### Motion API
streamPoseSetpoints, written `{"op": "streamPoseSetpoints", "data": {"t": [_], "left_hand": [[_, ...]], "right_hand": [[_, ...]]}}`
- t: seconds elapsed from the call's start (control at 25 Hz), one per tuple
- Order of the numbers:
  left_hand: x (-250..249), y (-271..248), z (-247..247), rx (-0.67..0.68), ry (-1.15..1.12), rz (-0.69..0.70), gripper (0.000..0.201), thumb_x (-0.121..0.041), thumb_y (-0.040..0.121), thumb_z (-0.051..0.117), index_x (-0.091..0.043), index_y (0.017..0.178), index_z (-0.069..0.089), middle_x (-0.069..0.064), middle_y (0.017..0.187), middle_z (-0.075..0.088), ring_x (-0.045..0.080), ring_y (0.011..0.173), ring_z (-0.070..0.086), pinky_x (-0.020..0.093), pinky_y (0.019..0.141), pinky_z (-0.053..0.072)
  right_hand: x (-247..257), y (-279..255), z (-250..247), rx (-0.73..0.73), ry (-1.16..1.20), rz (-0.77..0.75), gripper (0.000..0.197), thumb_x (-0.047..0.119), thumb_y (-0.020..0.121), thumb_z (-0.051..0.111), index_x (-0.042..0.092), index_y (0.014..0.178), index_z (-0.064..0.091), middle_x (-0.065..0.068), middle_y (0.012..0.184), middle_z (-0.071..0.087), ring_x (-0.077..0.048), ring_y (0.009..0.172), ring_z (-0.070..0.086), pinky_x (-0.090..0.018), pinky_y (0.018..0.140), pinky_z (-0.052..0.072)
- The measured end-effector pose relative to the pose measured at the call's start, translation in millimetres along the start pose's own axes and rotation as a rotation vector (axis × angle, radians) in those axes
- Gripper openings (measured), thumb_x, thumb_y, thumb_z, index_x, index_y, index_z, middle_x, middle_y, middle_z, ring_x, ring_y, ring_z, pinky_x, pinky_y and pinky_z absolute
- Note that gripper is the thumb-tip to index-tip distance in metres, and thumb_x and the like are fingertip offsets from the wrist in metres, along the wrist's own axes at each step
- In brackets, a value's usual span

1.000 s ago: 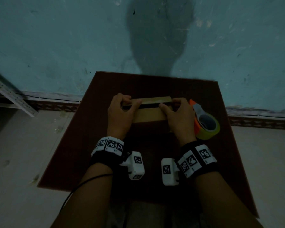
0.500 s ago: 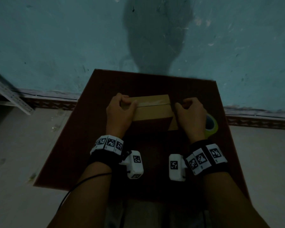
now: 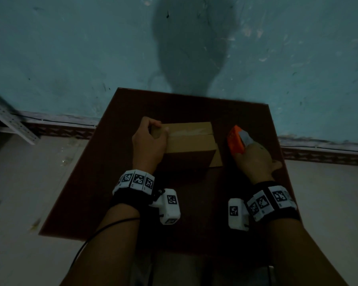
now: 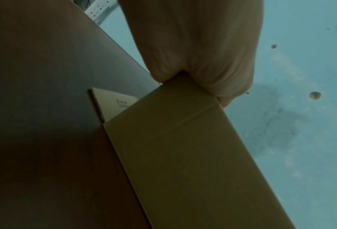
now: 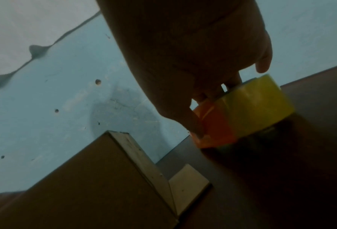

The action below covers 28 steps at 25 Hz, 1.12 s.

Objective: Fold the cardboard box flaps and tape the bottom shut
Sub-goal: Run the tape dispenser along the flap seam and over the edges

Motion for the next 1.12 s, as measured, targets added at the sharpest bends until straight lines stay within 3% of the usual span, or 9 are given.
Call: {"op": "streamPoseSetpoints", "data": {"t": [0.12,0.28,0.4,0.44,0.56,0.68,0.84,0.96,1.12], "left_hand": [[0.9,0.9,2.0,0.031,-0.009,-0.011,0.023,-0.031,0.098,0.073,-0.023,0.117,0.062,-0.009,0.13,0.062,-0.002,0.103,0.057,0.015,0.073,0.041],[2.8,5.1,6.3,0.132,-0.056,0.003,0.023,-0.031,0.097,0.075,-0.026,0.118,0.064,-0.01,0.134,0.064,0.006,0.118,0.059,0.017,0.078,0.044],[2.3,5.2,8.2,0.163,-0.063,0.02,0.025,-0.032,0.097,0.075,-0.027,0.119,0.064,-0.013,0.132,0.065,-0.003,0.114,0.058,0.016,0.081,0.043],[2.9,5.3,8.4,0.165,-0.068,0.016,0.025,-0.032,0.097,0.075,-0.028,0.119,0.064,-0.014,0.132,0.065,-0.004,0.114,0.058,0.016,0.081,0.043],[5.3,5.4,8.7,0.17,-0.096,-0.007,0.023,-0.032,0.096,0.075,-0.029,0.117,0.065,-0.015,0.132,0.066,-0.003,0.116,0.059,0.018,0.083,0.045],[3.3,4.1,7.5,0.168,-0.112,-0.018,0.022,-0.033,0.095,0.076,-0.028,0.115,0.067,-0.018,0.125,0.067,-0.007,0.11,0.059,0.016,0.08,0.044],[1.1,0.9,10.7,0.214,-0.154,-0.043,0.016,-0.035,0.097,0.074,-0.03,0.11,0.065,-0.012,0.115,0.069,0.003,0.103,0.067,0.022,0.073,0.049],[-2.5,2.5,11.8,0.244,-0.146,-0.01,0.014,-0.031,0.099,0.071,-0.03,0.113,0.071,-0.009,0.113,0.074,0.008,0.104,0.071,0.03,0.081,0.055],[2.9,10.4,-2.5,0.238,-0.402,-0.216,0.029,-0.036,0.106,0.058,-0.026,0.098,0.084,0.001,0.115,0.082,0.021,0.117,0.074,0.041,0.099,0.057]], "right_hand": [[8.5,-3.3,-26.3,-0.066,0.225,-0.029,0.05,0.036,0.089,0.053,0.026,0.137,0.059,-0.002,0.112,0.064,-0.027,0.108,0.06,-0.06,0.115,0.036],[38.0,-9.4,-69.2,-0.104,0.745,-0.2,0.017,0.023,0.103,0.059,0.009,0.106,0.069,-0.009,0.094,0.066,-0.004,0.07,0.068,-0.028,0.064,0.057],[57.9,-19.3,-83.0,-0.084,0.946,-0.265,0.021,0.037,0.096,0.067,0.024,0.081,0.075,-0.024,0.08,0.061,-0.036,0.068,0.062,-0.047,0.066,0.054],[64.2,-21.4,-82.1,-0.053,0.984,-0.286,0.028,0.041,0.095,0.07,0.018,0.081,0.076,-0.027,0.08,0.061,-0.036,0.064,0.059,-0.045,0.064,0.053],[89.5,-24.7,-70.5,0.052,0.94,-0.408,0.061,0.043,0.097,0.076,-0.018,0.099,0.068,-0.029,0.079,0.062,-0.019,0.058,0.057,-0.031,0.059,0.049],[119.7,-34.0,-55.0,0.209,0.895,-0.499,0.064,0.05,0.085,0.083,-0.011,0.097,0.07,-0.041,0.088,0.067,-0.03,0.069,0.061,-0.04,0.066,0.049],[140.8,-38.0,-50.3,0.288,0.749,-0.537,0.049,0.054,0.079,0.083,0.007,0.09,0.074,-0.02,0.08,0.074,-0.022,0.066,0.068,-0.031,0.06,0.055],[151.2,-32.7,-49.1,0.33,0.652,-0.538,0.039,0.052,0.084,0.081,0.013,0.087,0.076,-0.008,0.074,0.075,-0.015,0.062,0.068,-0.025,0.058,0.053],[164.6,-25.8,-44.5,0.337,0.537,-0.565,0.055,0.049,0.09,0.081,-0.005,0.098,0.074,-0.03,0.09,0.073,-0.024,0.067,0.066,-0.032,0.062,0.051]]}}
Point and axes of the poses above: each hand's wrist, its own y-axis towards the middle knuckle, its own z-axis out of the palm, x = y × z, the point moved 9 cm from there along y, towards the middle knuckle
